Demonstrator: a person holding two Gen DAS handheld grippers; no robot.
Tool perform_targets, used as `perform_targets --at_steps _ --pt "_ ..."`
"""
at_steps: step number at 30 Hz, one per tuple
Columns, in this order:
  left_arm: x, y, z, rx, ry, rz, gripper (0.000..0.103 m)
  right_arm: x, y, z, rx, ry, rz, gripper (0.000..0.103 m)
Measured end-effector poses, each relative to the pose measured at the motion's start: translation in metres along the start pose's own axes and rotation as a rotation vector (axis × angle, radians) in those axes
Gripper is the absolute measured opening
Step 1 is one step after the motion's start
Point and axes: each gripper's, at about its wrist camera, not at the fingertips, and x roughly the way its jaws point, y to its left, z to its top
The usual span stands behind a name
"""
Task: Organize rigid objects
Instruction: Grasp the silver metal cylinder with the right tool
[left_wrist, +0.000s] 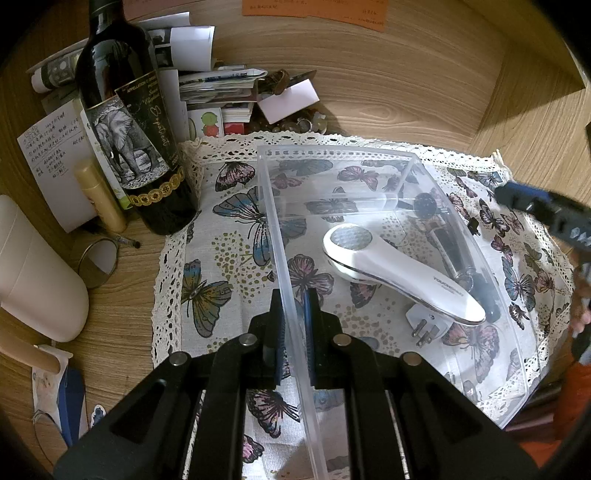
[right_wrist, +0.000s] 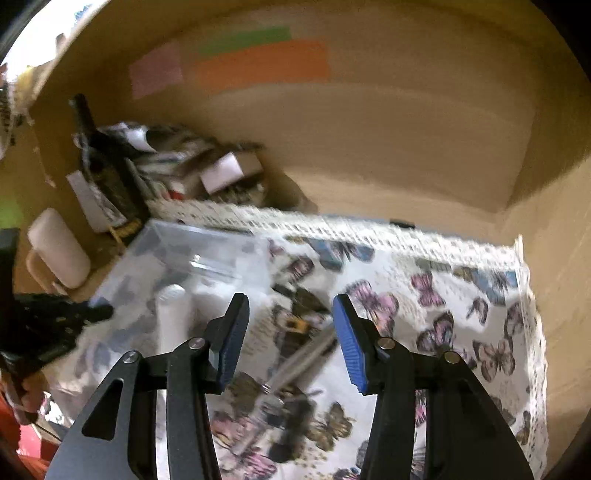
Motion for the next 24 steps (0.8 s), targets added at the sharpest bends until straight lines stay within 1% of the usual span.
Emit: perform_targets --at_steps 3,8,12,13,15,17,18,19,24 --pt "0.000 0.000 0.000 0.000 0.001 0.000 0.009 0.024 -0.006 -0.010 0.024 0.069 0.006 0.044" --pt "0.000 0.000 0.000 0.001 0.001 0.001 0.009 0.056 -0.011 -0.027 0.032 0.155 0.008 0.044" --pt "0.000 0.000 0.000 0.000 0.001 0.000 0.009 0.066 -0.018 -0.036 0.051 0.187 0.007 0.043" --pt "0.000 -0.001 0.000 0.000 0.000 0.001 0.009 0.067 -0.019 -0.037 0.051 0.192 0.000 0.038" --pt "0.000 0.000 0.000 0.002 0.000 0.001 0.009 0.066 -0.022 -0.038 0.052 0.188 0.005 0.034" --pt "0.000 0.000 0.000 0.001 0.001 0.000 0.009 0.066 -0.024 -0.039 0.044 0.190 -0.005 0.019" --pt "0.000 0.000 0.000 0.001 0.001 0.000 0.009 0.068 -0.025 -0.041 0.040 0.194 -0.016 0.018" --pt "0.000 0.000 0.000 0.001 0.001 0.000 0.009 0.070 -0.026 -0.043 0.034 0.197 -0.037 0.015" --pt "0.001 -0.001 0.000 0.001 0.006 0.000 0.009 0.061 -0.029 -0.047 0.032 0.169 -0.039 0.014"
